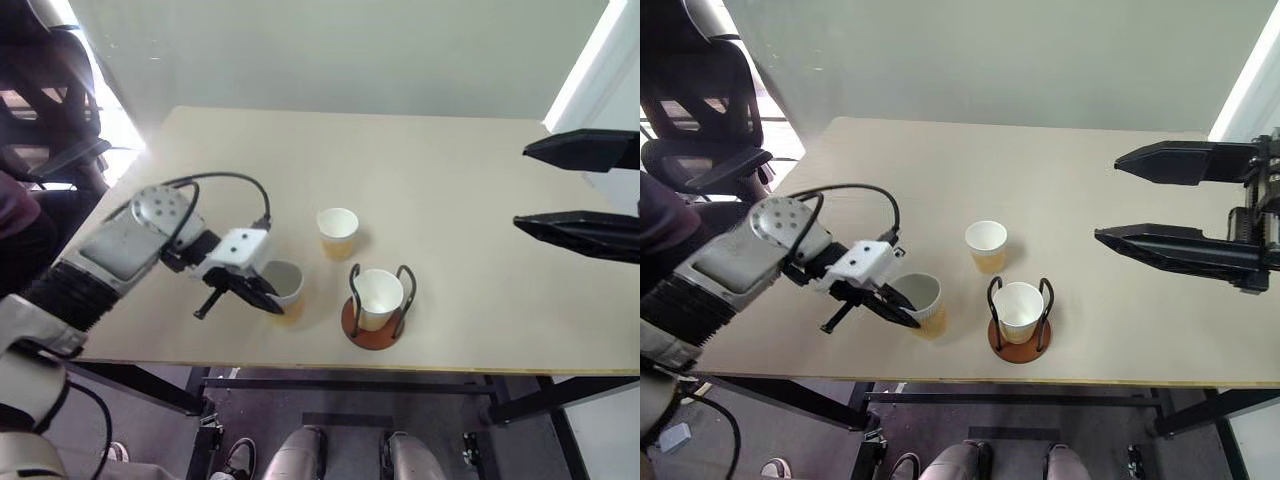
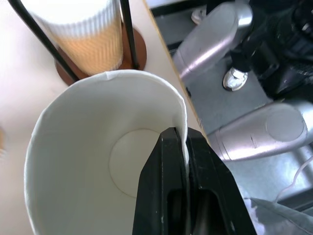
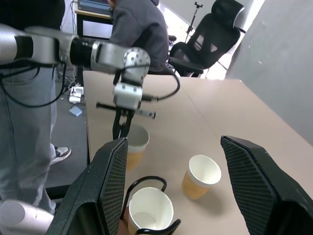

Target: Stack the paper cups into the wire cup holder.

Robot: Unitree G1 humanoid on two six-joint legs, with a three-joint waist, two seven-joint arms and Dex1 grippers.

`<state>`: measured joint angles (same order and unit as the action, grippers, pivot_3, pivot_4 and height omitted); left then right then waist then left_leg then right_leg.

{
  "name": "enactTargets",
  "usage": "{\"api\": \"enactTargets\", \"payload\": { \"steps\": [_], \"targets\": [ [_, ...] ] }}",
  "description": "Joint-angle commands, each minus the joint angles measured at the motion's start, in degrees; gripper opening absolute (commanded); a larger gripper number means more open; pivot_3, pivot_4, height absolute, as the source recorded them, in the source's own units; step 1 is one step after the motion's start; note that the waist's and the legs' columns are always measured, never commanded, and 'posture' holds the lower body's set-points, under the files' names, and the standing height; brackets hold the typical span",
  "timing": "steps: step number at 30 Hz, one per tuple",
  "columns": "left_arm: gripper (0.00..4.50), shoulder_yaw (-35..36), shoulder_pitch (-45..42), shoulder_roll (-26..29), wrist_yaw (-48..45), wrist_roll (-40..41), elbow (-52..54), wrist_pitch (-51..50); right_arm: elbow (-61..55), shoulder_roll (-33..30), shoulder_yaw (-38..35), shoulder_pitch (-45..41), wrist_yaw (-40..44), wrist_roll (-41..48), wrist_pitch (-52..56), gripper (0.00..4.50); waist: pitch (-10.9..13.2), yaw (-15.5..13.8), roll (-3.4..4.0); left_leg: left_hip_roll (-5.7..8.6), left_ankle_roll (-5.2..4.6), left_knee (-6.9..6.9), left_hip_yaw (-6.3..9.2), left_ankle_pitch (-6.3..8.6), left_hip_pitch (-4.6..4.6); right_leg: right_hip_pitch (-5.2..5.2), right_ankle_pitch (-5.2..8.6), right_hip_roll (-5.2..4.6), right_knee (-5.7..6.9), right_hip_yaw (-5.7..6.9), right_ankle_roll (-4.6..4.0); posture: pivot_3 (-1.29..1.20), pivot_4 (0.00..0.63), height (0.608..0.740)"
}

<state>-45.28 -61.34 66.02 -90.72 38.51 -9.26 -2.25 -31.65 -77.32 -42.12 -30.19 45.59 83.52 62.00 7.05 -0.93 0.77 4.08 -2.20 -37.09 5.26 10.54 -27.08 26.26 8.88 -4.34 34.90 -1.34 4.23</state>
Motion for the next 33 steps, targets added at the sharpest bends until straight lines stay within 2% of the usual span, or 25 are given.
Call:
{"api": "enactTargets", "payload": {
  "steps": [1,7,10,14,18,21,26,30,33],
  "targets": [
    [0.02,0.3,-8.1,1.6,-1.8,11.4,1.1,-2.6,-2.0,1.1,-10.6,4.9,-0.2,1.7,4.9,3.09,0.0,-0.2,-0.02,0.01,-0.01,-0.02,0.02,0.0,-0.06,0.0,0.02,0.01,0.0,0.03,0.04,0.0,0.15,0.74],
    [0.02,-2.9,-16.8,-0.9,-1.8,18.2,-3.2,-1.5,-5.4,4.5,-21.8,13.4,-1.0,2.0,7.3,3.09,0.0,-0.4,0.11,0.13,-0.15,-0.02,0.01,0.14,-0.05,-0.04,0.22,-0.1,-0.05,-0.06,0.34,0.0,0.15,0.74],
    [0.02,-6.5,-24.6,-8.1,-1.8,19.6,-11.7,2.8,-9.2,7.5,-36.2,21.5,1.3,-0.2,12.4,3.09,0.1,-1.1,0.01,0.12,-0.17,-0.02,0.07,0.15,-0.01,-0.15,0.41,-0.1,0.0,0.04,0.56,0.0,0.15,0.74],
    [0.02,-11.4,-29.4,-13.8,-1.8,21.4,-17.2,7.5,-12.1,9.3,-45.7,29.3,2.3,0.7,13.7,3.09,0.1,-1.0,0.03,0.18,-0.31,-0.12,0.08,0.29,-0.19,-0.09,0.2,-0.2,-0.09,0.07,0.15,0.0,0.15,0.74],
    [0.02,-16.2,-33.7,-20.1,-1.8,22.7,-20.1,12.8,-15.5,10.7,-49.5,36.8,2.1,1.5,12.7,3.09,0.1,-0.6,0.02,0.27,-0.5,-0.25,-0.04,0.59,-0.18,-0.19,0.44,-0.36,-0.1,0.0,0.46,0.0,0.15,0.74],
    [0.02,-19.4,-35.7,-22.2,-1.8,24.0,-20.5,15.6,-17.1,11.9,-51.3,40.9,1.0,2.6,10.7,3.09,0.1,-0.5,0.02,0.28,-0.67,-0.39,-0.22,0.78,-0.22,-0.18,0.53,-0.43,-0.09,-0.01,0.61,0.0,0.15,0.74],
    [0.02,-26.7,-38.2,-21.2,-1.8,25.6,-18.0,20.1,-19.0,13.4,-55.7,47.6,-1.3,6.2,7.4,3.09,0.1,-0.5,0.15,0.24,-1.13,-0.94,-0.49,1.14,-0.08,-0.4,0.68,-0.43,0.05,-0.14,1.31,0.0,0.15,0.74],
    [0.02,-33.5,-40.5,-20.9,-1.8,25.4,-18.1,24.6,-19.7,13.8,-58.9,52.5,-3.8,9.3,4.1,3.09,0.1,-0.6,0.14,0.25,-0.49,-1.12,-0.62,1.56,0.07,-0.57,0.84,-0.45,0.04,-0.23,1.32,0.0,0.15,0.74],
    [0.02,-35.8,-41.2,-21.7,-1.8,27.1,-18.0,26.0,-20.4,14.6,-61.7,56.6,-5.5,11.4,1.6,3.09,0.1,-1.0,0.13,0.26,-0.5,-1.2,-0.62,1.67,0.09,-0.65,0.84,-0.47,0.04,-0.21,1.3,0.0,0.15,0.74]
  ]
}}
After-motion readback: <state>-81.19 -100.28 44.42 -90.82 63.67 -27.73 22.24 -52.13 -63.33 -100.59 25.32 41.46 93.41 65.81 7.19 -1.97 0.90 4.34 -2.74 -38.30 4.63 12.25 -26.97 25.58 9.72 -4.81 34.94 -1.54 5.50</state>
